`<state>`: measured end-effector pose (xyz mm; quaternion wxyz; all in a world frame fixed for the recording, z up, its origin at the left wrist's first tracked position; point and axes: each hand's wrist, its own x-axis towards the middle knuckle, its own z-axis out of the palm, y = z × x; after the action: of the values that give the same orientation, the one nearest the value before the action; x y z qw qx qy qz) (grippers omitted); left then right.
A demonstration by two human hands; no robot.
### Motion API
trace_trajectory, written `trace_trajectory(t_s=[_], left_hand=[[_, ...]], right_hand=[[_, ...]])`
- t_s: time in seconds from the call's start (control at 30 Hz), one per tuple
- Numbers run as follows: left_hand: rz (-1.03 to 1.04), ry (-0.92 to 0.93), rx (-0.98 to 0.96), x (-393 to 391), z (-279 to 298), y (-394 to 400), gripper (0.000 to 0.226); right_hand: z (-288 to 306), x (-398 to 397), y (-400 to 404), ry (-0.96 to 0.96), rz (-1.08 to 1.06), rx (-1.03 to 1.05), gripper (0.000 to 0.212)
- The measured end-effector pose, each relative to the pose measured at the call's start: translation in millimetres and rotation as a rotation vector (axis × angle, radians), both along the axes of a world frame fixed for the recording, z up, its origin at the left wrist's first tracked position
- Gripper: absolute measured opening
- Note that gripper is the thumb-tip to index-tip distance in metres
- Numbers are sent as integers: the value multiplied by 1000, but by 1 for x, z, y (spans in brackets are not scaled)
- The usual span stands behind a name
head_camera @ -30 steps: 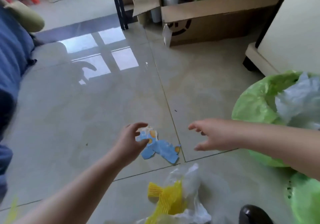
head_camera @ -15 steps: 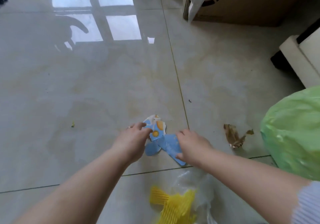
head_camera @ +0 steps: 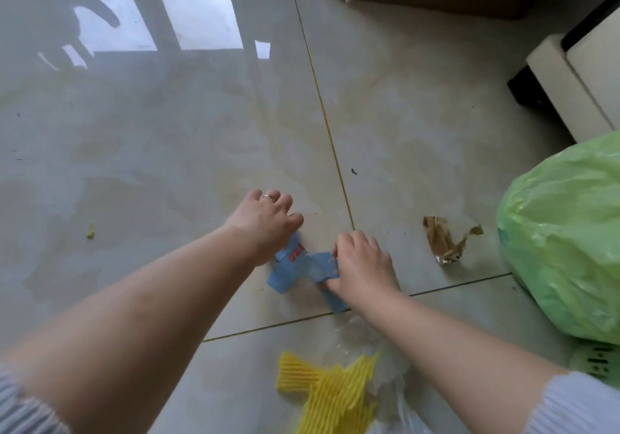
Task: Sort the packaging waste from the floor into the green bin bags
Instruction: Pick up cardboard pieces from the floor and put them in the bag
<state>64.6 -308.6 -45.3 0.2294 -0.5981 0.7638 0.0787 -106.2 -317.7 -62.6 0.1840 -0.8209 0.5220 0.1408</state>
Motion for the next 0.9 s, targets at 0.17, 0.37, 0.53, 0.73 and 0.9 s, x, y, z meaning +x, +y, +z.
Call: trace_trajectory(t_s=[0.17, 0.37, 0.53, 0.73, 0.9], left_hand=[[3, 2, 12, 5, -2, 4, 43], [119, 32, 68, 4, -8, 13, 53], [233, 64, 92, 9, -10, 29, 52], [267, 126, 96, 9, -11, 49, 80], [336, 124, 157, 11, -12, 47, 82]], right_hand=[[4, -15, 10, -41, 1, 77, 41], [7, -21, 19, -59, -3, 79, 42], [16, -21, 23, -44, 11, 109, 31], [17, -23, 37, -90, -20, 109, 26], [15, -23, 41, -98, -24, 123, 27]])
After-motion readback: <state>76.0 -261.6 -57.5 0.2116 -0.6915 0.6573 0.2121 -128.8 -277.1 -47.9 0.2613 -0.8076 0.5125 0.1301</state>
